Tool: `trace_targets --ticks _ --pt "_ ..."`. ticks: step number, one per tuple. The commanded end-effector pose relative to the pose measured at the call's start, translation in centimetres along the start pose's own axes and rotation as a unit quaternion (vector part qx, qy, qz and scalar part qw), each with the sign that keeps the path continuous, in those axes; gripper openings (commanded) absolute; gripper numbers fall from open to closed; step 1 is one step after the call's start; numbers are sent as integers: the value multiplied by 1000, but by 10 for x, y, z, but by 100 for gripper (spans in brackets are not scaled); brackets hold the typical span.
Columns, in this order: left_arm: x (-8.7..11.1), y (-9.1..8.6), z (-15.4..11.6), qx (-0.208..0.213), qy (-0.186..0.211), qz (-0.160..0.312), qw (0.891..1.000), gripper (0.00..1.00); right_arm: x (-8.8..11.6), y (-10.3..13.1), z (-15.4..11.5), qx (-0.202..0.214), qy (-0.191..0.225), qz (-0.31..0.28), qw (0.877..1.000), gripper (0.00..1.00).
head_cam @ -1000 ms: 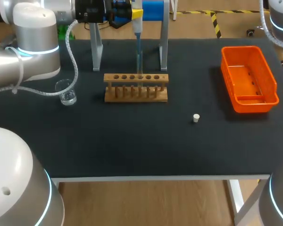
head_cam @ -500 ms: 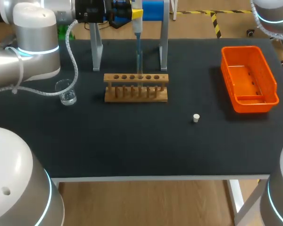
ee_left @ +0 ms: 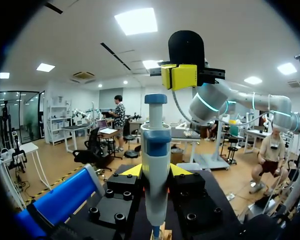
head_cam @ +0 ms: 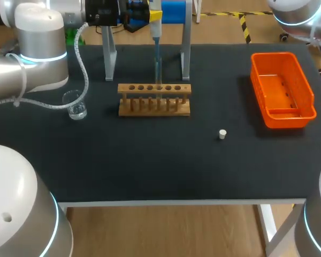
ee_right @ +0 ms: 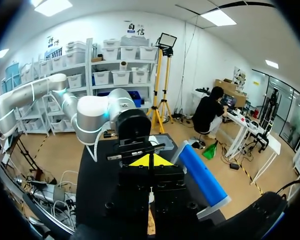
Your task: Invert the test tube, pick up the pipette, mount the tip to pipette, aspirate from beaker and dispense into the tube, eject the tip, return the pipette, and cap with the stopper.
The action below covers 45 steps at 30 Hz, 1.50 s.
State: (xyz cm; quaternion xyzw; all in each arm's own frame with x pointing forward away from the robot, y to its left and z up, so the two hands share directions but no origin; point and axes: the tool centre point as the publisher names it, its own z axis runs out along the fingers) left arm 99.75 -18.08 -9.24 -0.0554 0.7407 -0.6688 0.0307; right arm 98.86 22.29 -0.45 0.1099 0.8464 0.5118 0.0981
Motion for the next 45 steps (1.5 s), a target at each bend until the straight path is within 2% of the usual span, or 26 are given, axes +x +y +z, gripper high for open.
trace_targets --ticks 1,11,45 --pt "1 -1 0 -1 -2 0 1000 0 -6 3 6 5 1 5 1000 0" --pt "1 -1 0 -1 -2 0 1000 0 -8 6 14 7 2 5 1000 0" --pt "1 -1 0 -1 -2 0 1000 0 -5 -13 21 22 6 20 1000 0"
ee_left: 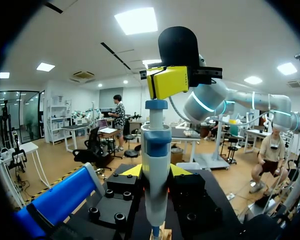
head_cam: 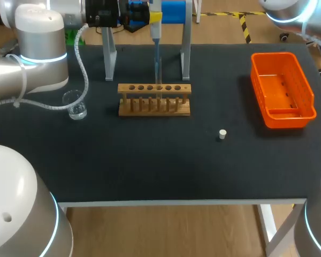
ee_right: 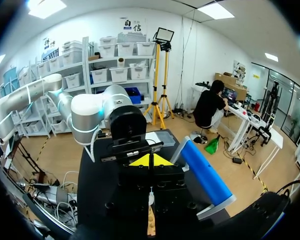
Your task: Invert the test tube, pick up the pipette, mount the tip to pipette, aspirate from beaker and dispense into the tube, eject the tip, return the pipette, and cap with the stopper.
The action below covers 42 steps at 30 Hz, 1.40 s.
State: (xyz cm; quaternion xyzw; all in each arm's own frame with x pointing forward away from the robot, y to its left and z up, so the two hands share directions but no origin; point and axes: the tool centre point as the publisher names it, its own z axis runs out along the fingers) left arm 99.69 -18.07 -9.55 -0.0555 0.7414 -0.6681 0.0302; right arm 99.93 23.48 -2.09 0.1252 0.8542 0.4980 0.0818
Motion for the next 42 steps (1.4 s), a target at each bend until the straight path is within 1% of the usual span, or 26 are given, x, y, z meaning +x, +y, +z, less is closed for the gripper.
trace_targets --ticks 1,24,29,34,35,37,38,42 --pt "1 -4 0 0 -2 0 1000 0 1 -6 1 3 1 2 1000 0" --pt "1 -4 0 0 -2 0 1000 0 6 -22 5 17 9 11 1000 0" --pt "1 -4 0 0 -2 0 1000 0 5 -10 -2 4 6 3 1000 0" --pt "1 -4 0 0 -2 0 1000 0 3 10 -18 -25 6 -1 1000 0" --pt "1 -4 0 0 -2 0 1000 0 3 13 -23 -30 6 -3 1000 19" --pt "1 -4 0 0 -2 0 1000 0 4 18 -31 -39 4 -8 999 85" --pt "1 -4 0 0 -2 0 1000 0 4 20 -36 -45 4 -12 999 100" --pt "1 -4 0 0 -2 0 1000 0 7 16 -57 -62 10 -33 998 100"
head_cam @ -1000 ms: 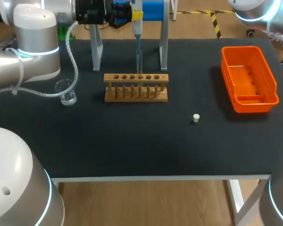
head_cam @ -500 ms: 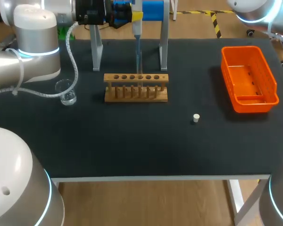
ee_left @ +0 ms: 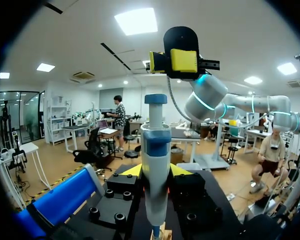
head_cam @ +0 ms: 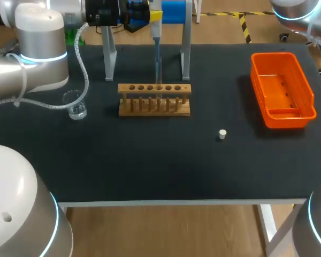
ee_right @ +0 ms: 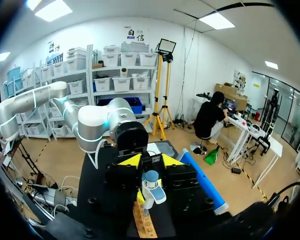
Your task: Invert the test tube, pick up the pipette, mount the tip to pipette, aspirate from beaker and dispense into the tube, eject the tip, return the pipette, and cap with the stopper.
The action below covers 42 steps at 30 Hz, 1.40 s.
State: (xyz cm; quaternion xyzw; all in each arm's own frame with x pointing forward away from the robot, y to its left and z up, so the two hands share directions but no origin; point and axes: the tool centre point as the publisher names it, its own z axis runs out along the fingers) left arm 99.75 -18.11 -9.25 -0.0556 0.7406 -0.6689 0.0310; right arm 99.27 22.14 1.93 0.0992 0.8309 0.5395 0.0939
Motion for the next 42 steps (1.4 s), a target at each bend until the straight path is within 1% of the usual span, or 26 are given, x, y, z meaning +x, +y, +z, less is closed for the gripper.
trace_targets --ticks 1,4,7,11,12,17,20,21,22,40,42 --pt "1 -1 0 -1 -1 0 1000 0 8 -13 -31 -12 6 -18 1000 100" --pt "1 -1 0 -1 -1 0 1000 0 13 -30 -44 -10 7 -41 999 100" --pt "1 -1 0 -1 -1 0 1000 0 20 -58 -53 -3 29 -52 998 100" --pt "1 -1 0 -1 -1 0 1000 0 27 -93 -59 17 52 -74 996 100" --pt "1 -1 0 -1 -1 0 1000 0 29 -101 -60 16 59 -75 995 100" --pt "1 -1 0 -1 -1 0 1000 0 36 -135 -59 25 70 -73 995 100" --pt "1 -1 0 -1 -1 0 1000 0 37 -151 -54 38 69 -72 994 100" --pt "1 -1 0 -1 -1 0 1000 0 37 -156 -53 48 61 -70 995 100" --pt "1 -1 0 -1 -1 0 1000 0 37 -159 -52 52 57 -71 994 100" --pt "1 -1 0 -1 -1 0 1000 0 37 -159 -52 52 57 -71 994 100" --pt "1 -1 0 -1 -1 0 1000 0 41 -171 -45 56 71 -69 994 100"
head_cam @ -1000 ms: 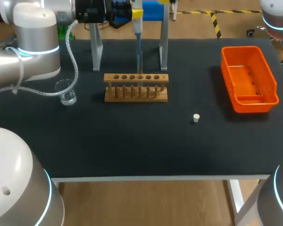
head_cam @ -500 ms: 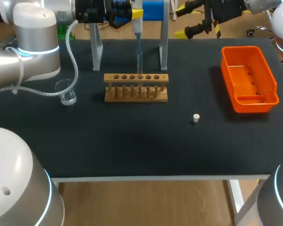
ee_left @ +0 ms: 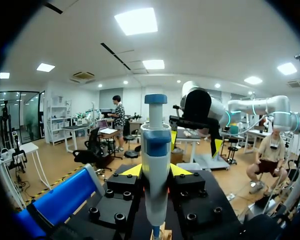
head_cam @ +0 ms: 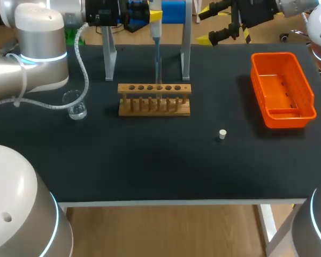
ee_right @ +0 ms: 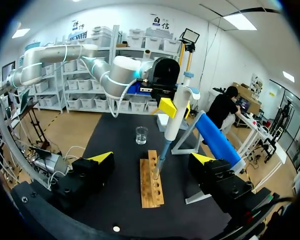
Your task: Invert the test tube, pick up the pipette, mount the tip to pipette, aspirate from beaker and dispense into the tube, eject the tip, return the pipette, and cap with the stopper.
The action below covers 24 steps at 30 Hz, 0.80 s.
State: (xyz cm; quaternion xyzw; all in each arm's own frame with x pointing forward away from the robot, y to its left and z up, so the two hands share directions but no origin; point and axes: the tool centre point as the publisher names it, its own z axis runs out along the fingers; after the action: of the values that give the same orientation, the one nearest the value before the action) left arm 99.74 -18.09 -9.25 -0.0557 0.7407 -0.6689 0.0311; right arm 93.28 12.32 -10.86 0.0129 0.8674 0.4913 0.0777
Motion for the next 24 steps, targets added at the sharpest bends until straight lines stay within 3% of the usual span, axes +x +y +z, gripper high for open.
trace_targets --ticks 1,10,24 --pt "1 -1 0 -1 -1 0 1000 0 7 -15 11 -1 20 2 1000 100" --pt "1 -1 0 -1 -1 0 1000 0 23 -51 46 -22 90 -24 995 100" --pt "1 -1 0 -1 -1 0 1000 0 11 -82 104 -18 156 -35 987 100"
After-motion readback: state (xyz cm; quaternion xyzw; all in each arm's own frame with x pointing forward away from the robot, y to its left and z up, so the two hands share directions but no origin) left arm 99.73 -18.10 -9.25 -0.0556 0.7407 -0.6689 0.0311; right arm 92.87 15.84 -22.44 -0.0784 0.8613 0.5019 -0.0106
